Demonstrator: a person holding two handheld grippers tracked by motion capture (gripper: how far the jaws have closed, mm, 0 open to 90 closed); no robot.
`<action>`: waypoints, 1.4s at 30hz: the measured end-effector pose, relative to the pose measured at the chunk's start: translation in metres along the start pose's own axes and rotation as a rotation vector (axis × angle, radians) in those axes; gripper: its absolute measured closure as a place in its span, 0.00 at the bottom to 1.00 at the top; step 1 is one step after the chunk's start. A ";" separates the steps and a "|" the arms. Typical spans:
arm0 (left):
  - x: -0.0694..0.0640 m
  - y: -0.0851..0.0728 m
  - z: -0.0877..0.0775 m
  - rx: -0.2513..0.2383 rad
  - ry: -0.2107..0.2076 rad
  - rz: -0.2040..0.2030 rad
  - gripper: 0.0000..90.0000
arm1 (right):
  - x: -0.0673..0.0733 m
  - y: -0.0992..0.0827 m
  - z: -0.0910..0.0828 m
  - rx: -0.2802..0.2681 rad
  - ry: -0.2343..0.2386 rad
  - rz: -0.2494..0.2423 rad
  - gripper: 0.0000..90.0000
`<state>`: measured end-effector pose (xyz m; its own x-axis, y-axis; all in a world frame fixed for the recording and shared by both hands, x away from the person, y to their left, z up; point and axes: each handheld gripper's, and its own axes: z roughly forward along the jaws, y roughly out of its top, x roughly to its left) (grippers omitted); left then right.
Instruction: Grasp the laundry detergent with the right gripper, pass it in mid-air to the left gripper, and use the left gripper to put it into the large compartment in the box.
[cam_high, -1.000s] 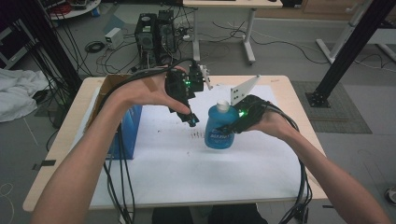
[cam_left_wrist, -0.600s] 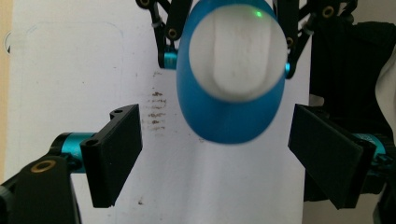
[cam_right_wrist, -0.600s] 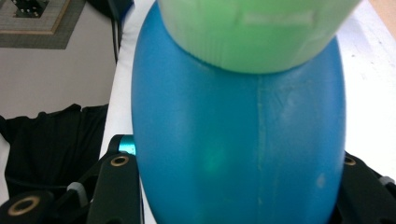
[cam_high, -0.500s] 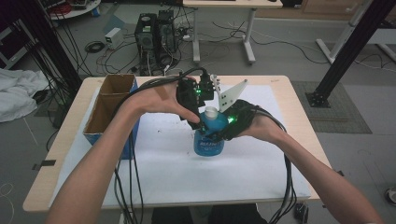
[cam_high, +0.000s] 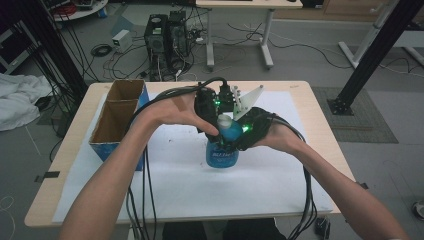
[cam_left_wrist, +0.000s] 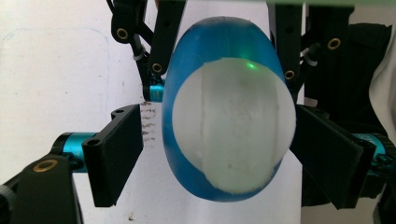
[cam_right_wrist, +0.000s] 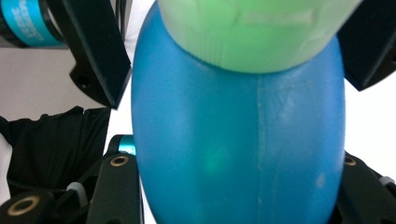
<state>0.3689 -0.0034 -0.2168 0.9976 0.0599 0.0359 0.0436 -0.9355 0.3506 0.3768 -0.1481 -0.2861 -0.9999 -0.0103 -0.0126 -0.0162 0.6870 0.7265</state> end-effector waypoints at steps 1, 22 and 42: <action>0.000 0.000 0.001 0.008 -0.003 0.003 0.20 | 0.000 0.000 0.000 0.000 0.003 0.003 0.52; 0.001 0.001 0.008 0.000 -0.014 0.002 0.31 | 0.000 -0.003 0.003 -0.007 0.005 0.002 0.52; -0.001 0.001 0.007 -0.013 -0.015 0.010 0.38 | 0.000 -0.004 0.004 -0.007 0.006 0.009 0.51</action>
<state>0.3687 -0.0065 -0.2227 0.9986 0.0456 0.0254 0.0333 -0.9315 0.3623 0.3765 -0.1479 -0.2915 -1.0000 -0.0090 -0.0019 -0.0075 0.6818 0.7315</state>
